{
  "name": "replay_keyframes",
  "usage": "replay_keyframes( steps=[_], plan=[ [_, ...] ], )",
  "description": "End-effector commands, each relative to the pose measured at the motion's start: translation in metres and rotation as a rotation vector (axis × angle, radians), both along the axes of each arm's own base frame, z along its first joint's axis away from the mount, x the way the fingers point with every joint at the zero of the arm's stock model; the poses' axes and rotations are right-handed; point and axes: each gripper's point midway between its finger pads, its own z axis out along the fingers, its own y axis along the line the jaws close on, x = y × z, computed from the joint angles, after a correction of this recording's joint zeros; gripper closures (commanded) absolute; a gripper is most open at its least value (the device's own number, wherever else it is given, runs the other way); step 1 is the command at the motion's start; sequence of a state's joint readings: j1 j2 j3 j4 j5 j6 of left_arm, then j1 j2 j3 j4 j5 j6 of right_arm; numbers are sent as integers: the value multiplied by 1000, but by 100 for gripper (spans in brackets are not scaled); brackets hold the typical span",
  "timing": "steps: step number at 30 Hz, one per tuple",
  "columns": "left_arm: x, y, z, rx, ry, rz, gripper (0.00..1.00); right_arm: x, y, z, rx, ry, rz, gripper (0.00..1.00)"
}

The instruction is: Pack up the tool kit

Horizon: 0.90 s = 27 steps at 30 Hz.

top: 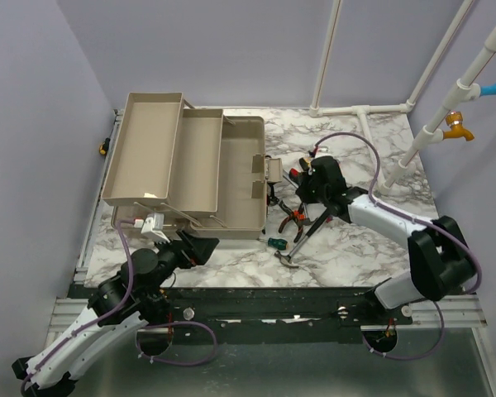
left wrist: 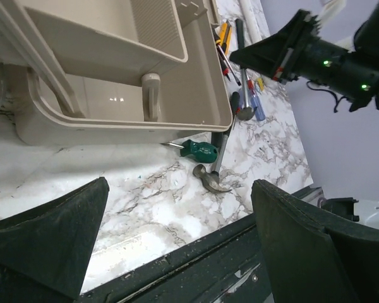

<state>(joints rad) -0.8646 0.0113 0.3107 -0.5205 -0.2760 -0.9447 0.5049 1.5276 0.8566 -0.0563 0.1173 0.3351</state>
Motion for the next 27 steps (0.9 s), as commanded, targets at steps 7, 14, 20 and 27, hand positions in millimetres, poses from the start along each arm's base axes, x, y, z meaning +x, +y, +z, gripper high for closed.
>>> replay_keyframes(
  steps=[7,14,20,27],
  plan=[
    [3,2,35,125,-69,-31,1,1,8,120,207,-209,-38,99],
    [7,13,60,174,-133,-1,1,-4,95,164,602,-39,138,99],
    [6,17,66,192,-150,0,1,-7,171,154,573,19,200,99],
    [3,22,59,187,-132,10,1,16,180,123,453,-59,-153,99]
  ],
)
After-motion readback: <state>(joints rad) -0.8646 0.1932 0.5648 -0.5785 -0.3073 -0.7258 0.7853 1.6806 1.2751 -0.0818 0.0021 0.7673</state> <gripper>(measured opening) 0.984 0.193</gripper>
